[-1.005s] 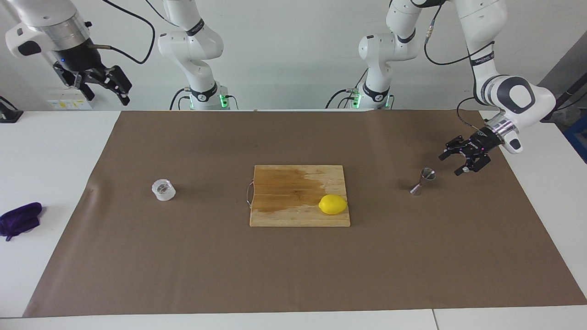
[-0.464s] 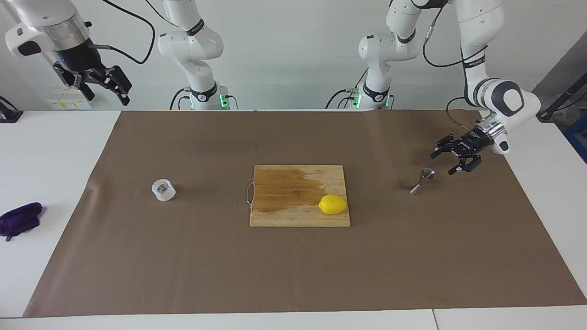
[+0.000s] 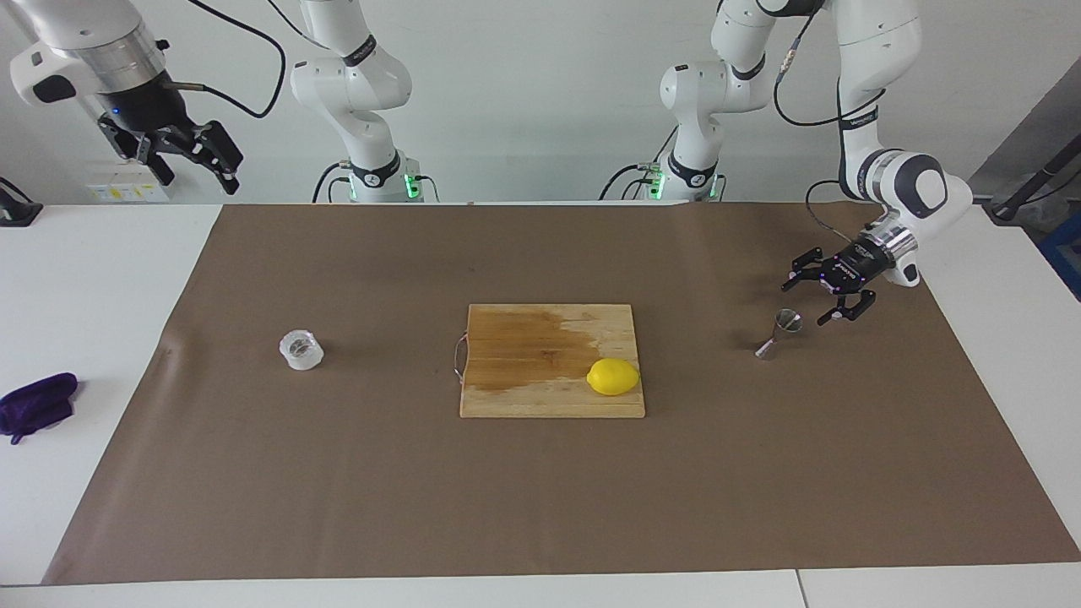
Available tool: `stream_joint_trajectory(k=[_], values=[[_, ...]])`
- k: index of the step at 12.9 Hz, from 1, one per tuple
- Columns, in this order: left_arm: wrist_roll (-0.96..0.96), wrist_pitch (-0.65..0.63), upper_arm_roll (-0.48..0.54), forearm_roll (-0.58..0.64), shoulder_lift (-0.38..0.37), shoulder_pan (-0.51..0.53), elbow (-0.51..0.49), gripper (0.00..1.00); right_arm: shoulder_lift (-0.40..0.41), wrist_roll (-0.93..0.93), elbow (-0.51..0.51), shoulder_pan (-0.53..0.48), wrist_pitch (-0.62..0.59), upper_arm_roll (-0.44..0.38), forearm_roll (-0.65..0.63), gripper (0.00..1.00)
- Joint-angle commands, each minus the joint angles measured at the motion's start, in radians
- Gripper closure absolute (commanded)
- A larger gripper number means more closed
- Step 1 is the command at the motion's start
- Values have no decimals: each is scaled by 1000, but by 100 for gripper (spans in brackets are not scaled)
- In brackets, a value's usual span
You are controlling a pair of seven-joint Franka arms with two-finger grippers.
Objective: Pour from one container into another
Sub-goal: 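Open the left gripper and move it toward the small metal cup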
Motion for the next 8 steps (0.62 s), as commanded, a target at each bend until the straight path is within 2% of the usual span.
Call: stream_joint_trajectory(k=[1,8], values=[[-32,49,3,-48,-2,-35,-20,0,-18,-22,-17,-8,-7,3,20,0],[-32,114,-44,-134,-8,-73,-51,0,-18,-22,-17,-8,-7,3,20,0]])
